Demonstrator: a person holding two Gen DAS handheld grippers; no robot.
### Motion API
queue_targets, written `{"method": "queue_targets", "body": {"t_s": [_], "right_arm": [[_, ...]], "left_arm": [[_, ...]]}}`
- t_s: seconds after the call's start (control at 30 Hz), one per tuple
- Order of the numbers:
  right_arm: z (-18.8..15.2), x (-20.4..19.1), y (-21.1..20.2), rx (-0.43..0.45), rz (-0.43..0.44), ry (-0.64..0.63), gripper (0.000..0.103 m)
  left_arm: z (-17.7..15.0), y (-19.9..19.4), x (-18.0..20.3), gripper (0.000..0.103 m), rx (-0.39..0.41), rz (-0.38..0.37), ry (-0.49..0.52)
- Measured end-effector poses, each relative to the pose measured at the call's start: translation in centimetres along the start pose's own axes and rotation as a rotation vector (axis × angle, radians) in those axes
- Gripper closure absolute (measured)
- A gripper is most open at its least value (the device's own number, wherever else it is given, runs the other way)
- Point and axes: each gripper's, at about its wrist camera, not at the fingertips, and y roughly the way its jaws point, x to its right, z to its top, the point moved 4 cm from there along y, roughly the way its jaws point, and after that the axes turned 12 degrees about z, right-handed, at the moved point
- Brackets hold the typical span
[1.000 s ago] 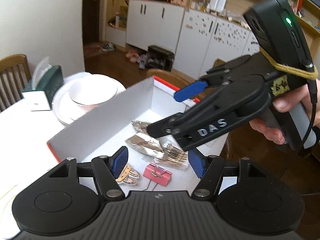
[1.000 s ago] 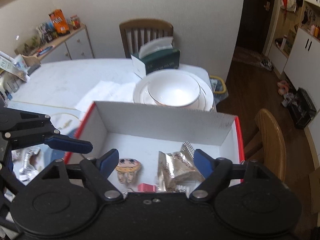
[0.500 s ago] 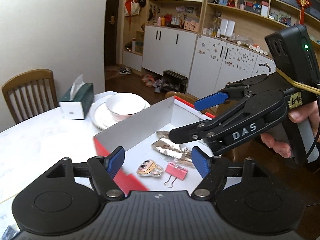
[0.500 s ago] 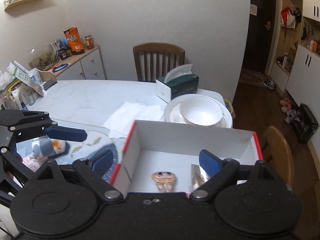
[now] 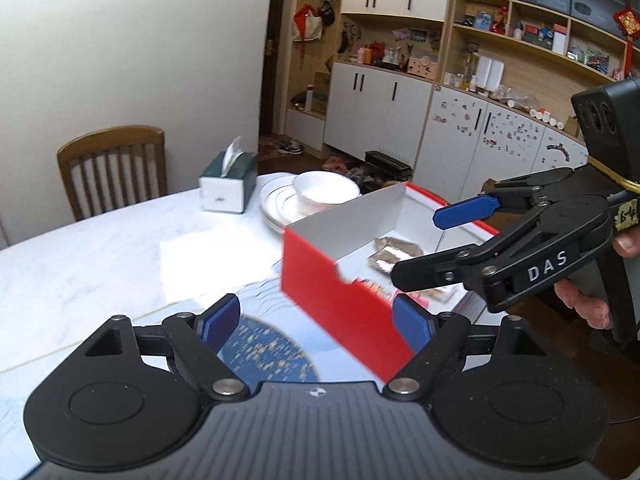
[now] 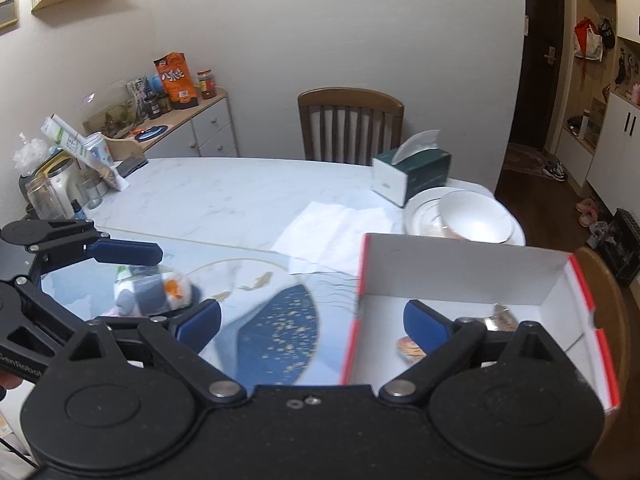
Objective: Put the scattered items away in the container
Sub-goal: 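Withdraw both tools from the box toward the remaining table items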
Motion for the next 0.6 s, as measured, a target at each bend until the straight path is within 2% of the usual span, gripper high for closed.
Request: {"method": "queue_targets", "body": {"t_s": [0.13,0.23,0.6], "right_arm": [[-0.5,-2.0,0.9,-0.007,0.014,0.012,0.005],[-1.0,-3.3,1.8,-0.018,0.021,0.018,0.005],[-2.5,-8.0,5.2,-0.057,0.031,0.029,0.005]], "left_arm": [[-1.6,-1.0,-2.2,0.016,-0.009,0.016,-0.034],[-3.1,-1.5,-3.9,0.0,-0.019,0.031,-0.047],[-8.5,-3.4,-9.8,0.0,-0.067,0.089,-0.093]]}}
